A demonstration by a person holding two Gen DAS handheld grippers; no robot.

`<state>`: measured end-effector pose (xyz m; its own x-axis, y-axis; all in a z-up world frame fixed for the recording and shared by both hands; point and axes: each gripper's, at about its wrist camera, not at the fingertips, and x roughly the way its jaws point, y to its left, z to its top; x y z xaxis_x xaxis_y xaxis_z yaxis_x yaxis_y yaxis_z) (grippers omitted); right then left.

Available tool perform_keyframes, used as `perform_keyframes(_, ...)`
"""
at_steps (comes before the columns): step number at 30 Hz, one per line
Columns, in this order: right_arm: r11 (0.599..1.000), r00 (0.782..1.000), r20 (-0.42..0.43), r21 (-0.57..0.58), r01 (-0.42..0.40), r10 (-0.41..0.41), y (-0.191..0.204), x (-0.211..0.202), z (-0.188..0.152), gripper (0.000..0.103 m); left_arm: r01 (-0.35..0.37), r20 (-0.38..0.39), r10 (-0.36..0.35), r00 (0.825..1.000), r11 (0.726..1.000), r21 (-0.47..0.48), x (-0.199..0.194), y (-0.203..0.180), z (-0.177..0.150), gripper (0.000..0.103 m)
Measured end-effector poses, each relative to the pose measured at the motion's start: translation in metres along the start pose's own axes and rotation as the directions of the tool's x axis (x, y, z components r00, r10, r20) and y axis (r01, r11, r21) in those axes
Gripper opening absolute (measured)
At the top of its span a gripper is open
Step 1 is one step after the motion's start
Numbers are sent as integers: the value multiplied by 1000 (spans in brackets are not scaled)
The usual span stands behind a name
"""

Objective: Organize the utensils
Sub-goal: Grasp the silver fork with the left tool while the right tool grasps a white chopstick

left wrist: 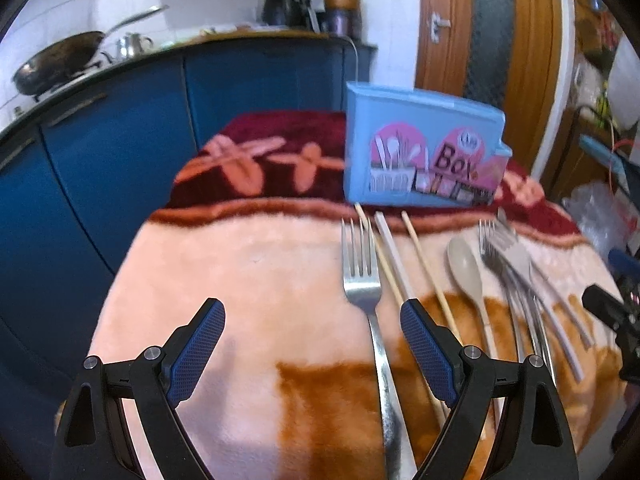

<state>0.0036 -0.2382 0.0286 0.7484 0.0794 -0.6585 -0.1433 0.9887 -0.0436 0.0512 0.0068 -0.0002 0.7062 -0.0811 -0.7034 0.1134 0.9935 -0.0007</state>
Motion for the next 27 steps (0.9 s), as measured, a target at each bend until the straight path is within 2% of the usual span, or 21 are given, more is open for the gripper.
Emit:
perform_keyframes(2, 1000, 999, -51, -7, -2, 2, -3, 6, 6, 99, 19, -53, -19, 998, 1000, 8, 5, 0, 2, 88)
perform_keyframes(3, 1000, 997, -73, -11, -6, 5, -4, 9, 8, 93, 24, -75, -23, 997, 1000, 12, 7, 0, 3, 86)
perform_keyframes(6, 1000, 987, -160, -25, -13, 9, -7, 23, 16, 78, 28, -148, -22, 989, 999, 36, 15, -3, 6, 77)
perform_keyframes(8, 999, 980, -199, -35, -25, 18, -7, 29, 19, 71, 43, -199, -34, 979, 998, 44, 22, -5, 7, 67)
perform_keyframes(10, 998, 969, -247, -42, -38, 26, -7, 38, 21, 65, 76, -245, -64, 968, 996, 39, 28, -6, 8, 62)
perform_keyframes(12, 998, 957, -288, -49, -42, 26, -8, 45, 23, 54, 81, -261, -63, 963, 995, 60, 29, -9, 10, 59)
perform_keyframes(14, 996, 943, -331, -63, -57, 33, -6, 54, 24, 48, 92, -277, -66, 959, 992, 82, 30, -13, 12, 51)
perform_keyframes(15, 996, 939, -343, -65, -65, 38, -6, 56, 25, 44, 97, -290, -67, 955, 991, 89, 32, -15, 13, 50)
perform_keyframes(17, 994, 924, -379, -62, -87, 57, -4, 62, 26, 39, 98, -306, -60, 950, 989, 110, 35, -19, 16, 46)
perform_keyframes(22, 993, 905, -420, -56, -102, 70, -2, 74, 32, 33, 124, -346, -74, 935, 985, 123, 42, -22, 26, 32)
perform_keyframes(23, 993, 902, -426, -51, -104, 73, -1, 76, 33, 28, 125, -353, -74, 933, 984, 125, 43, -22, 28, 27)
perform_keyframes(24, 993, 901, -428, -47, -105, 75, -1, 76, 34, 17, 129, -361, -77, 930, 984, 123, 45, -23, 30, 24)
perform_keyframes(25, 994, 900, -430, -43, -103, 75, -1, 76, 35, 10, 136, -369, -84, 926, 984, 118, 46, -23, 32, 19)
perform_keyframes(26, 994, 897, -436, -35, -103, 77, -2, 75, 36, 9, 140, -376, -88, 922, 984, 114, 46, -23, 33, 13)
perform_keyframes(27, 994, 892, -443, -24, -107, 86, -3, 74, 36, 9, 139, -383, -87, 920, 984, 110, 46, -23, 34, 13)
